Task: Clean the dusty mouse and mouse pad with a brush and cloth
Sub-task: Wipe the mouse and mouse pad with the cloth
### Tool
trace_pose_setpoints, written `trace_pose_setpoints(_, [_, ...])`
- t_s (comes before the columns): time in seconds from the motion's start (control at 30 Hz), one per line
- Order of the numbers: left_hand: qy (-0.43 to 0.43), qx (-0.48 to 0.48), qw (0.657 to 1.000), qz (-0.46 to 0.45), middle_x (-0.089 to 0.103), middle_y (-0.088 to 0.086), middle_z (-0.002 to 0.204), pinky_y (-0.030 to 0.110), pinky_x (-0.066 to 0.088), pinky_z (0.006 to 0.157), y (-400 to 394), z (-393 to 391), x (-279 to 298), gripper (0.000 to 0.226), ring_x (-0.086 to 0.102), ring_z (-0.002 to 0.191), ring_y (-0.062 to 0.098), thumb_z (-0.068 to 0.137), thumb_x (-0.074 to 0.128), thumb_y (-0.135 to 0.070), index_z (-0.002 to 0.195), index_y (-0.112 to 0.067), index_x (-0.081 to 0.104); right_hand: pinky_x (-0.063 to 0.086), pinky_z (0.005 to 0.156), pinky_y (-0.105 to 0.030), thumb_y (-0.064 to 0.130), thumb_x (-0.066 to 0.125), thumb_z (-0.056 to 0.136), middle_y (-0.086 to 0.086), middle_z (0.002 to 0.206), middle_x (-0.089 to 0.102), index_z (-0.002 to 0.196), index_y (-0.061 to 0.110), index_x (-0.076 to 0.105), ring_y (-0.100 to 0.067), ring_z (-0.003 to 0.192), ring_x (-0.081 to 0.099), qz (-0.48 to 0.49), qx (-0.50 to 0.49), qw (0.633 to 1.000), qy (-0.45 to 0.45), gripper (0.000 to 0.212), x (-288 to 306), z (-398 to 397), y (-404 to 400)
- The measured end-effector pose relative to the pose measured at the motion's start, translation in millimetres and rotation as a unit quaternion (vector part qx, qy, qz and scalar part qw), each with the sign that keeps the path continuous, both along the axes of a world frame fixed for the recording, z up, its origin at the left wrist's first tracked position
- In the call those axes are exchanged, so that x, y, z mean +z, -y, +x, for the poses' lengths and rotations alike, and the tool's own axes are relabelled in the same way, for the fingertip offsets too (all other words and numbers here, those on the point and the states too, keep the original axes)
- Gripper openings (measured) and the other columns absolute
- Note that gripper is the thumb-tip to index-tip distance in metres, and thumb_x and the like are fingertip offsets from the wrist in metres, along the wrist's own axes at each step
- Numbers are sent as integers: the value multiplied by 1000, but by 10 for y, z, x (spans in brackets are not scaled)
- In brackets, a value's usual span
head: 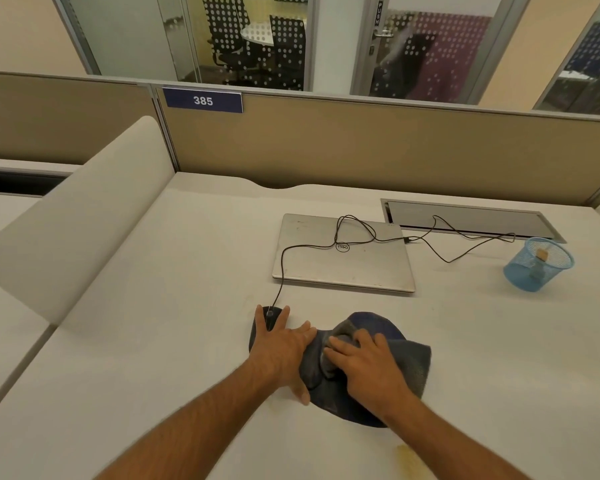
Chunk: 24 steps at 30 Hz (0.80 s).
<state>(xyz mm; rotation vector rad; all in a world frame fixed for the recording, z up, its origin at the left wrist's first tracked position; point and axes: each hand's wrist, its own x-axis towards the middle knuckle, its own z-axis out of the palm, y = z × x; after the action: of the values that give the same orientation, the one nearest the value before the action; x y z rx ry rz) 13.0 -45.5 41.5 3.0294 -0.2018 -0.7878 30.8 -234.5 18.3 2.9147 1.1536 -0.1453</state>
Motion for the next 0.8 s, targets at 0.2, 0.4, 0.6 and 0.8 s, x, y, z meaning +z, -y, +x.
trace_pose_setpoints(0.2, [10, 7, 999, -33, 33, -4, 157, 72, -17, 109, -37, -26, -29, 110, -8, 152, 34, 63, 79, -70, 150, -36, 22, 34, 90, -43, 18, 58, 86, 21, 142, 47, 131, 43, 52, -27, 120, 45, -10, -56, 998, 3, 51, 57, 43, 642])
trace_pose_setpoints(0.4, [4, 5, 999, -32, 31, -5, 159, 71, -15, 109, -12, -19, 2, 109, -9, 152, 33, 65, 78, -70, 151, -36, 22, 32, 55, -28, 7, 93, 36, 16, 101, 74, 91, 40, 75, -19, 66, 60, -15, -83, 996, 27, 67, 245, 45, 1131])
trace_pose_setpoints(0.6, [6, -4, 1000, -24, 35, -5, 157, 73, -16, 108, -6, -2, -2, 111, -10, 152, 34, 64, 79, -69, 151, -33, 22, 51, 65, -36, 21, 87, 57, 18, 117, 68, 107, 42, 67, -22, 90, 64, 27, -21, 998, 58, 58, 201, -70, 593])
trace_pose_setpoints(0.8, [9, -10, 1000, 4, 29, -2, 160, 73, -18, 106, -11, 13, -48, 120, -12, 151, 35, 61, 78, -74, 155, -30, 15, 52, 62, -35, 32, 90, 47, 18, 109, 70, 99, 38, 73, -18, 86, 65, 13, 47, 997, 59, 56, 143, -184, 150])
